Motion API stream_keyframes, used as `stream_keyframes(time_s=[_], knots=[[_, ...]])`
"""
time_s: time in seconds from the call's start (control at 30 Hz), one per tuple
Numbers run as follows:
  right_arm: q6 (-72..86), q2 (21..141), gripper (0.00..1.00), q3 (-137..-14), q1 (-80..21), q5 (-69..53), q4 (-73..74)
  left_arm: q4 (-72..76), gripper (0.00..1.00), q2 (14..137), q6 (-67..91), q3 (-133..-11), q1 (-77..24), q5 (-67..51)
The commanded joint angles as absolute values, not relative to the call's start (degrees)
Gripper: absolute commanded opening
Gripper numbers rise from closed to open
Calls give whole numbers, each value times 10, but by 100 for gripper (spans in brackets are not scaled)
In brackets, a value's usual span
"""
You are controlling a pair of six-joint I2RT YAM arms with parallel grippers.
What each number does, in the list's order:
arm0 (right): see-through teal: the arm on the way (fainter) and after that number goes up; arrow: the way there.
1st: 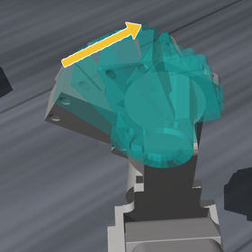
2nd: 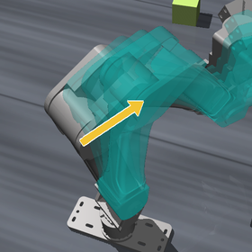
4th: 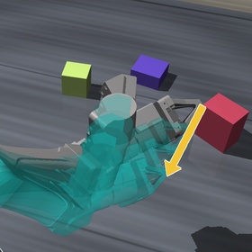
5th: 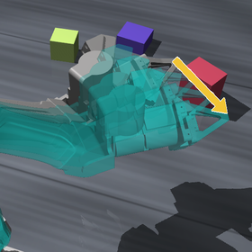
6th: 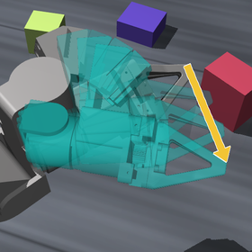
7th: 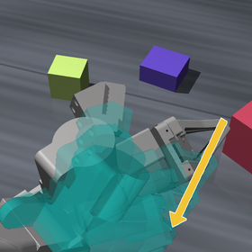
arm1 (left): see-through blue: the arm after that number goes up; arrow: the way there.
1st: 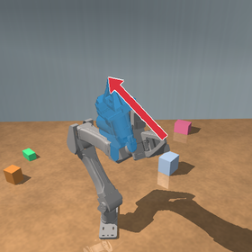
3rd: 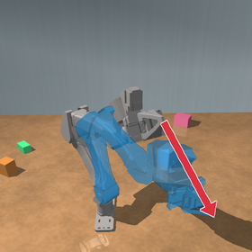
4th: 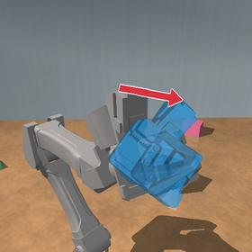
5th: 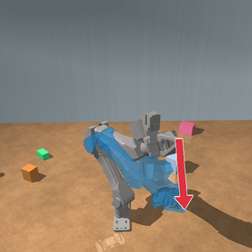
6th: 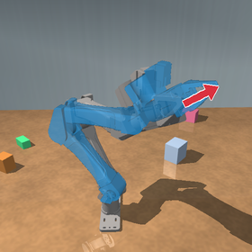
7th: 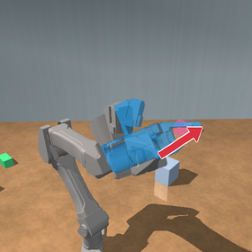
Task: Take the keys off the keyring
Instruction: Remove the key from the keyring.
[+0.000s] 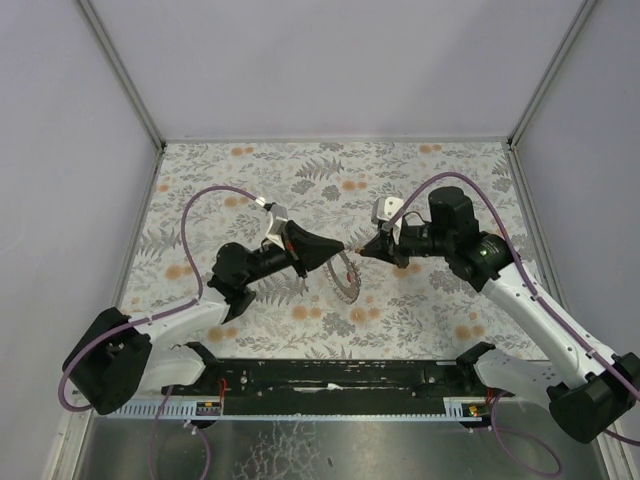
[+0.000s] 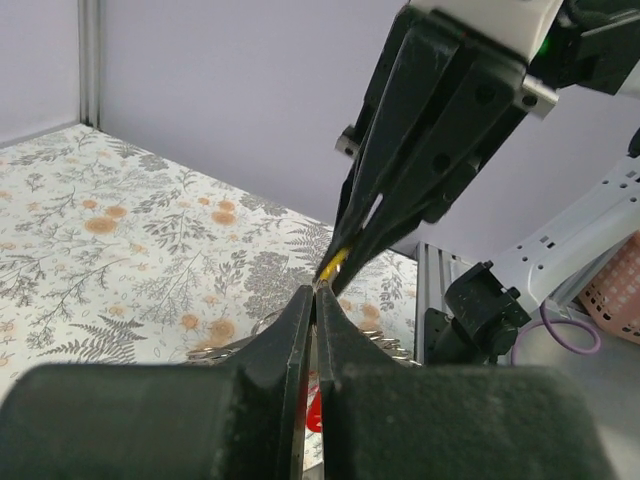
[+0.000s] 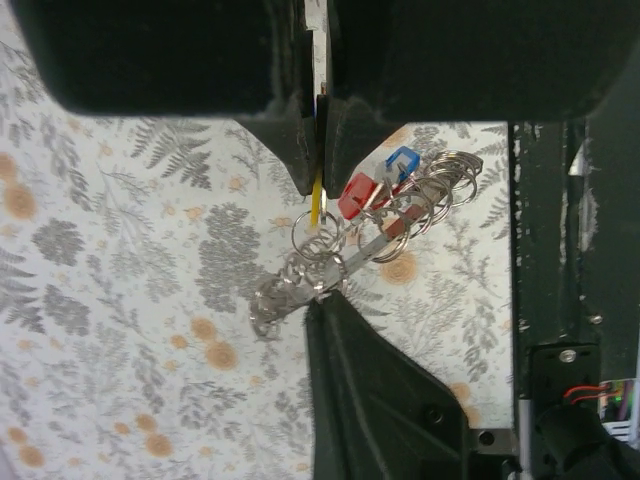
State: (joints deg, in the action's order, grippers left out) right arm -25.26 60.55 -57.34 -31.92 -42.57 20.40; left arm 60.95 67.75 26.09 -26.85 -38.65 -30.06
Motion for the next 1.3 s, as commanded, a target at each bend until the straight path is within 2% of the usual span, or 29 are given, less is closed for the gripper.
stream_keyframes(time_s=[0.0, 0.37, 0.43, 0.5, 0.7, 1.07, 1.27], knots=[[-266, 586, 0, -632, -289, -417, 174, 664, 0, 697, 247, -257, -387, -295], [-264, 598, 0, -645, -285, -424, 175, 677, 0, 740, 257, -261, -383, -308], [-268, 600, 0, -647, -285, -422, 177, 652, 8, 735, 248, -267, -383, -313], [-271, 602, 0, -648, -285, -420, 181, 621, 23, 724, 228, -273, -383, -317], [-279, 597, 0, -639, -285, -421, 190, 477, 38, 681, 131, -317, -383, -337], [-279, 597, 0, -639, -285, -430, 193, 184, 45, 697, -113, -458, -381, -370], [-283, 594, 0, -641, -286, -430, 197, 194, 41, 706, -108, -452, -375, -373]])
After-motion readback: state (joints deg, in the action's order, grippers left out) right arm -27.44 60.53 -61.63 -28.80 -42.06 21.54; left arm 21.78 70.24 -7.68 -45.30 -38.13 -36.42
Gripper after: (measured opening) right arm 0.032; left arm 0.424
